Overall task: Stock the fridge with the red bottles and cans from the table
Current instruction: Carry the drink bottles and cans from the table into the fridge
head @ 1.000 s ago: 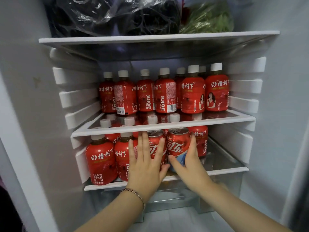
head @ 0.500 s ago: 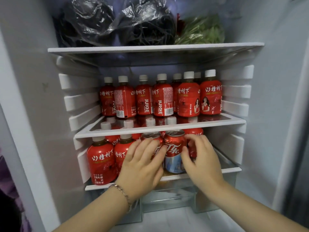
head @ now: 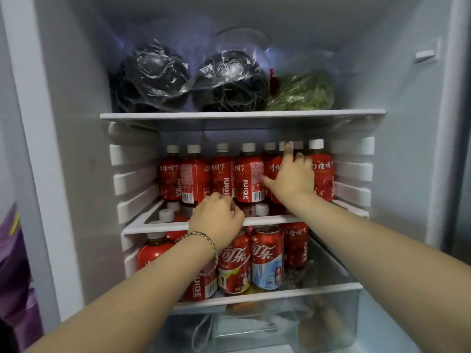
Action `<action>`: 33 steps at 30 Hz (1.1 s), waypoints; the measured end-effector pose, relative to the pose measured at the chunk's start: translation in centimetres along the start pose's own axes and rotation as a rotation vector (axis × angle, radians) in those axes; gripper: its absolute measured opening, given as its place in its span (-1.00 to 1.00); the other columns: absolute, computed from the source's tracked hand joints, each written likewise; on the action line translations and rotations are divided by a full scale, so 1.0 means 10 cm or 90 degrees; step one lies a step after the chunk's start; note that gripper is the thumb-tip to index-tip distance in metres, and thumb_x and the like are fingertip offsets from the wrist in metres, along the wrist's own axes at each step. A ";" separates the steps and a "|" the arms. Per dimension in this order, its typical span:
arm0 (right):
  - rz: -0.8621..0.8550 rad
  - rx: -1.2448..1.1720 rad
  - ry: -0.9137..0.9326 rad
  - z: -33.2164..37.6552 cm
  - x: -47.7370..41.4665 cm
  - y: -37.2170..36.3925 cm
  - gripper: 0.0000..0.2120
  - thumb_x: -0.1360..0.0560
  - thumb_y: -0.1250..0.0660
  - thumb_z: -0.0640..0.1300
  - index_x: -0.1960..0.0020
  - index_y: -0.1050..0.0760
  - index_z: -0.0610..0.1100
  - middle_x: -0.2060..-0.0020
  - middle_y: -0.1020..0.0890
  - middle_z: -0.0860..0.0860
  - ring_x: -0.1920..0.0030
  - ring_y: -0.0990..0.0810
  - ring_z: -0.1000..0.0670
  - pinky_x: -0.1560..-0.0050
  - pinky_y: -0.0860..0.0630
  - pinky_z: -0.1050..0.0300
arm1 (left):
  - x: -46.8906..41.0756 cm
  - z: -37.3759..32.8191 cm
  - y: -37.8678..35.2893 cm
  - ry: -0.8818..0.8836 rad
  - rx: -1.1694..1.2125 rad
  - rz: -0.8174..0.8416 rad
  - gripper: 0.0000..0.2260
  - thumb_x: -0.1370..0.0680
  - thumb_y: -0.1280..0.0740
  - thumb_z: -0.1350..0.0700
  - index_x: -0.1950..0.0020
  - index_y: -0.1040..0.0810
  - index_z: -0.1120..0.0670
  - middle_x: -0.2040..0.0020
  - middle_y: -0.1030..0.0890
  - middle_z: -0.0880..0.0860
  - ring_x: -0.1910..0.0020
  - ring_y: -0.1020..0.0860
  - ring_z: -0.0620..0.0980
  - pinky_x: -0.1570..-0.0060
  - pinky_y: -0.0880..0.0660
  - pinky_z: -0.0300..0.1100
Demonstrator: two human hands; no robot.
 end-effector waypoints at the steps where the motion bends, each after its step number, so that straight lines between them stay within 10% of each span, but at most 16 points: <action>1: -0.030 -0.026 -0.007 -0.02 0.00 0.01 -0.17 -0.42 -0.41 0.10 -0.49 -0.06 -0.17 -0.37 -0.32 -0.21 -0.37 -0.26 -0.20 -0.32 -0.29 -0.04 | 0.01 0.01 0.00 0.000 0.012 0.002 -0.77 -0.56 -0.16 0.02 0.02 -0.52 0.14 0.00 -0.49 0.08 -0.03 -0.46 0.05 -0.04 -0.42 -0.07; 11: -0.040 -0.342 -0.071 -0.22 0.21 0.10 -0.21 -0.33 -0.50 -0.06 -0.44 -0.18 -0.08 -0.32 -0.24 -0.16 -0.24 -0.35 -0.12 -0.18 -0.38 0.11 | 0.05 0.01 0.00 -0.018 -0.009 -0.028 -0.74 -0.60 -0.11 0.03 -0.01 -0.51 0.16 -0.03 -0.48 0.09 -0.02 -0.45 0.05 -0.01 -0.40 -0.10; 19: -0.245 -0.328 0.153 -0.10 0.97 0.54 -0.28 -0.22 -0.54 -0.03 -0.26 -0.25 0.11 -0.16 -0.37 -0.03 -0.11 -0.44 -0.02 -0.02 -0.47 0.20 | 0.08 0.00 -0.02 -0.043 -0.047 -0.033 -0.74 -0.59 -0.07 0.07 -0.09 -0.51 0.12 -0.06 -0.48 0.05 -0.03 -0.45 0.02 0.03 -0.37 -0.13; 23: -0.211 -0.374 0.115 -0.31 1.46 0.44 -0.23 -0.18 -0.58 -0.06 -0.24 -0.23 0.17 -0.11 -0.32 0.10 -0.04 -0.41 0.09 0.07 -0.31 0.48 | 0.08 -0.01 -0.01 -0.050 -0.058 -0.055 -0.73 -0.59 -0.06 0.07 -0.10 -0.52 0.11 -0.06 -0.50 0.04 -0.05 -0.45 0.02 0.04 -0.36 -0.13; 33: -0.075 -0.370 -0.133 -1.06 1.66 -0.13 -0.26 -0.27 -0.56 -0.12 -0.36 -0.31 -0.01 -0.10 -0.32 0.08 0.02 -0.44 0.07 0.03 -0.35 0.33 | 0.11 -0.03 -0.03 -0.057 -0.076 -0.061 -0.74 -0.59 -0.07 0.09 -0.06 -0.52 0.12 0.02 -0.52 0.06 0.02 -0.49 0.06 0.19 -0.30 -0.13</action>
Point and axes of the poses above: each hand's wrist, its own x-axis away from the middle knuckle, its own y-axis out of the back of the hand, z = x × y, the point moved 5 cm from there along -x, towards the middle knuckle
